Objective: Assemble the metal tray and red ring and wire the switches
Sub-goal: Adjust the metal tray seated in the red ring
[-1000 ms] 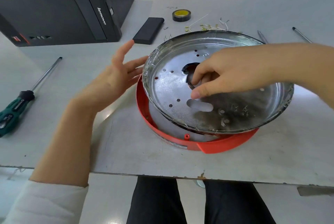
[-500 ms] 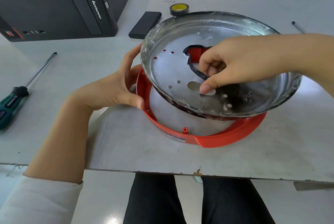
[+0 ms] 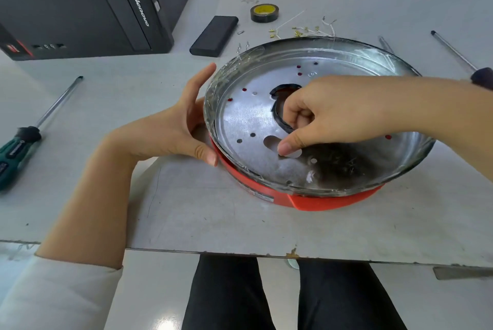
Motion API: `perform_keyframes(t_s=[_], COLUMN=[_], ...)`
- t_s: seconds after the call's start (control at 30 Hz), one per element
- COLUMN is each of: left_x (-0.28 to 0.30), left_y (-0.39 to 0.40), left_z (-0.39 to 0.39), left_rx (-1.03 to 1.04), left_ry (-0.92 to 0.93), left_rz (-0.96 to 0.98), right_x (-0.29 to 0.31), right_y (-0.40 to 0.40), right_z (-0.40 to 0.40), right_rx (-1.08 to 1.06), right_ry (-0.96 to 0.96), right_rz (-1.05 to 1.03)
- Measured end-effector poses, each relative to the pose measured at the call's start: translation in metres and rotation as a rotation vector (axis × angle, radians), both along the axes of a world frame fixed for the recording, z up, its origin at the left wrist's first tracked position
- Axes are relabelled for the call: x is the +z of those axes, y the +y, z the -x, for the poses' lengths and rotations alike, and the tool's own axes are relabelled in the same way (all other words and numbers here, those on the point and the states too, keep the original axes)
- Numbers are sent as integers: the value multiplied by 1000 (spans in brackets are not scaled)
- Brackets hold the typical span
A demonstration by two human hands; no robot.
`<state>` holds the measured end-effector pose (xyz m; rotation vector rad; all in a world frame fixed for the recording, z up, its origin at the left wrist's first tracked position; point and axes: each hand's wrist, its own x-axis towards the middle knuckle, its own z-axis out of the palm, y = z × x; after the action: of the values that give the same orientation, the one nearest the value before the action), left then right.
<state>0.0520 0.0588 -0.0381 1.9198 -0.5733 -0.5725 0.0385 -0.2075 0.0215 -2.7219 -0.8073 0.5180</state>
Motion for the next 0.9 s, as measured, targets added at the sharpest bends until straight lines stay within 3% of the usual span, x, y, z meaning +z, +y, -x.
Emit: perform_keyframes(t_s=[0.33, 0.6, 0.9], left_x=[3, 2, -1], left_y=[-3, -2, -2], left_z=[1, -1, -2], left_rx=[1, 1, -13], left_ry=[-24, -17, -1], left_rz=[-5, 38, 39], right_x=[0, 7, 2], right_y=[2, -4, -10], right_z=[1, 4, 1], right_rx=[3, 112, 14], right_ry=[-28, -3, -52], right_rz=[-24, 99, -43])
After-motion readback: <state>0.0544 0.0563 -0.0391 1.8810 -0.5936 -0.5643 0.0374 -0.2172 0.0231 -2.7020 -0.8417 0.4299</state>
